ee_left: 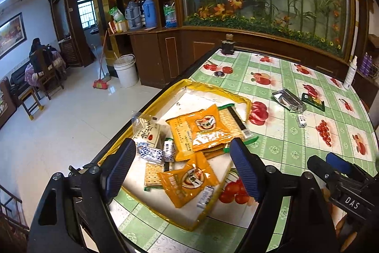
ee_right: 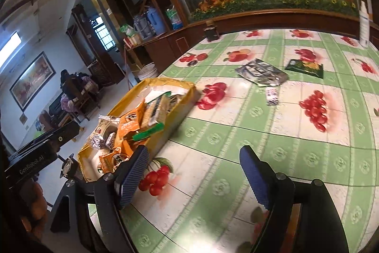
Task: Organize snacks
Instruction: 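Grasp the silver foil bag with the left tool while the right tool grasps a milk candy bar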
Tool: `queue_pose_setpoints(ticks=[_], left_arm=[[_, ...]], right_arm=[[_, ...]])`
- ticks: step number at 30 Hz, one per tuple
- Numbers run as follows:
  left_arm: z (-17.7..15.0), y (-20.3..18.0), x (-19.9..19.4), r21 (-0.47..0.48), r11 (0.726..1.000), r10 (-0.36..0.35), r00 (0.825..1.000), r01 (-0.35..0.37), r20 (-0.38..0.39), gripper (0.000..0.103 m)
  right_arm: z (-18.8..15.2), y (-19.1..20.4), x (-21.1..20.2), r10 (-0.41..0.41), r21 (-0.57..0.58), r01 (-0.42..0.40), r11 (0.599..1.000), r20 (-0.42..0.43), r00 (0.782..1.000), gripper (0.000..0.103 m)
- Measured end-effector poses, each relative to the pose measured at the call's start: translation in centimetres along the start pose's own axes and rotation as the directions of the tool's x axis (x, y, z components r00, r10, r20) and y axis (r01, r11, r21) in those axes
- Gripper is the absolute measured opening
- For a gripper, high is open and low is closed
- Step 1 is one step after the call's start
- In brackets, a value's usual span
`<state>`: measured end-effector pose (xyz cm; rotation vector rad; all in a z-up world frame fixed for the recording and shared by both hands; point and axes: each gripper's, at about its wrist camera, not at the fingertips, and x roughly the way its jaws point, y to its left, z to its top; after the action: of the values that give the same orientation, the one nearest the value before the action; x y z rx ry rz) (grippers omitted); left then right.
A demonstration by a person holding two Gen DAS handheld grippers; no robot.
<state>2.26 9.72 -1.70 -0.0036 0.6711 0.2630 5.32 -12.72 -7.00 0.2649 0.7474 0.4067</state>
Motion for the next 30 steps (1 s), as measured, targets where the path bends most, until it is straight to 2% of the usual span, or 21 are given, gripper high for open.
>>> queue_pose_setpoints(ticks=[14,27,30], left_arm=[[-0.1,-4.3,-1.7,0.082,0.996,-0.028,1.0,0.027,0.009,0.082],[-0.4,-6.6,-1.3,0.114,0.992,-0.053,0.998,0.054,-0.019,0.082],[-0.4,-7.1,-0.8,0.105,0.991,-0.078,0.996,0.082,-0.039,0.082]], right_arm=[[-1.0,-5.5,-3.1,-0.052,0.116,0.046,0.992,0.05,0.997,0.083],[-1.7,-8.1,-3.7,-0.079,0.168,0.07,0.983,0.048,0.996,0.083],[-1.7,-8.5,-3.6,-0.086,0.173,0.077,0.982,0.045,0.995,0.083]])
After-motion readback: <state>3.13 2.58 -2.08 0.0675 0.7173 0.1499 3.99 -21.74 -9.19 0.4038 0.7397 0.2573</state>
